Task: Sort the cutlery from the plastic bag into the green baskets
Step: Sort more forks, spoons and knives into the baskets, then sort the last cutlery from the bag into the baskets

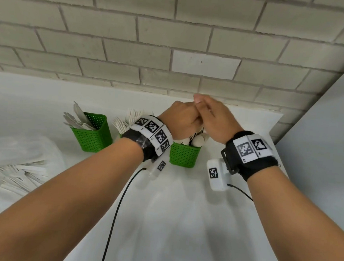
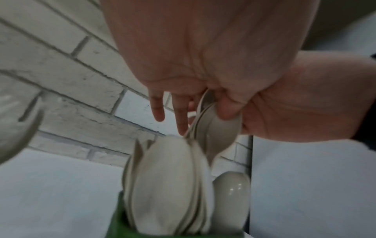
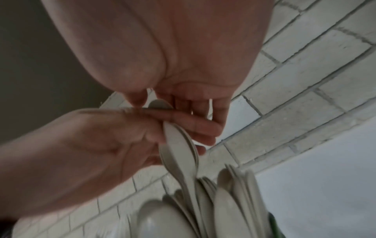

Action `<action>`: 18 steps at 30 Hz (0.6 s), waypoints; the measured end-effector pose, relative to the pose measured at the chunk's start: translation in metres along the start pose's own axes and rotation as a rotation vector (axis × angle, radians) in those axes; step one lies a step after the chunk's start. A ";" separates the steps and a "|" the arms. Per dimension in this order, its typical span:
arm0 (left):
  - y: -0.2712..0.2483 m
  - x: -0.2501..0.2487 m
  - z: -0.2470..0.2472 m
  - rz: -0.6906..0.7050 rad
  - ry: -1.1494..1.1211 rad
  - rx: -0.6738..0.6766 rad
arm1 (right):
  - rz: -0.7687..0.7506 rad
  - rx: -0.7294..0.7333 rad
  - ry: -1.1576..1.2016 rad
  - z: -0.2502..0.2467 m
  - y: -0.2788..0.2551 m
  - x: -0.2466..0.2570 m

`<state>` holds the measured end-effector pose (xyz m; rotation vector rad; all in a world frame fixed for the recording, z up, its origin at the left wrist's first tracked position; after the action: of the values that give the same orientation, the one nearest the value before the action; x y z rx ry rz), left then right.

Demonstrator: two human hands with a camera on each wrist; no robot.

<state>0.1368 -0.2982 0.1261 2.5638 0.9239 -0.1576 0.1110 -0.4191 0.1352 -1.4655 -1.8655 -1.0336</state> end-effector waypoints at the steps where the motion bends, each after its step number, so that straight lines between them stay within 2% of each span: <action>1: -0.002 0.001 0.000 0.002 0.002 -0.022 | 0.013 0.011 -0.007 0.003 -0.002 -0.001; 5: -0.001 0.008 -0.010 -0.048 -0.117 -0.177 | -0.085 -0.160 0.021 0.003 -0.007 0.006; 6: -0.003 0.012 -0.006 -0.074 -0.094 -0.158 | -0.084 -0.140 0.002 0.008 -0.009 0.005; 9: -0.014 0.030 0.021 -0.178 0.010 0.073 | -0.021 0.046 -0.147 0.037 -0.022 -0.014; 10: -0.019 0.036 0.027 -0.187 -0.029 0.084 | -0.014 0.039 -0.161 0.042 -0.024 -0.021; 11: -0.021 0.040 0.027 -0.189 -0.105 0.050 | -0.015 -0.018 -0.147 0.044 -0.024 -0.025; 14: -0.014 0.037 0.013 -0.179 -0.400 -0.184 | -0.033 -0.224 -0.061 0.042 -0.017 -0.024; 15: -0.011 0.033 0.011 -0.175 -0.415 -0.194 | -0.028 -0.240 -0.031 0.043 -0.014 -0.025; 16: -0.011 0.029 0.011 -0.176 -0.357 -0.145 | -0.012 -0.222 -0.023 0.045 -0.011 -0.029; 18: -0.018 0.020 0.019 -0.200 -0.078 0.065 | 0.023 -0.155 -0.114 0.049 -0.009 -0.037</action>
<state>0.1419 -0.2817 0.0976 2.4996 1.1617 -0.3473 0.1138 -0.3995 0.0767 -1.6623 -1.8776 -1.1272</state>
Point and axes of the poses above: each hand's wrist, its own y-axis towards the middle knuckle, its own z-axis out of the palm, x = y × z, the point moved 2 cm from there along y, towards the middle knuckle, and after that the axes turned 7 degrees about y, right-handed, at the moved point
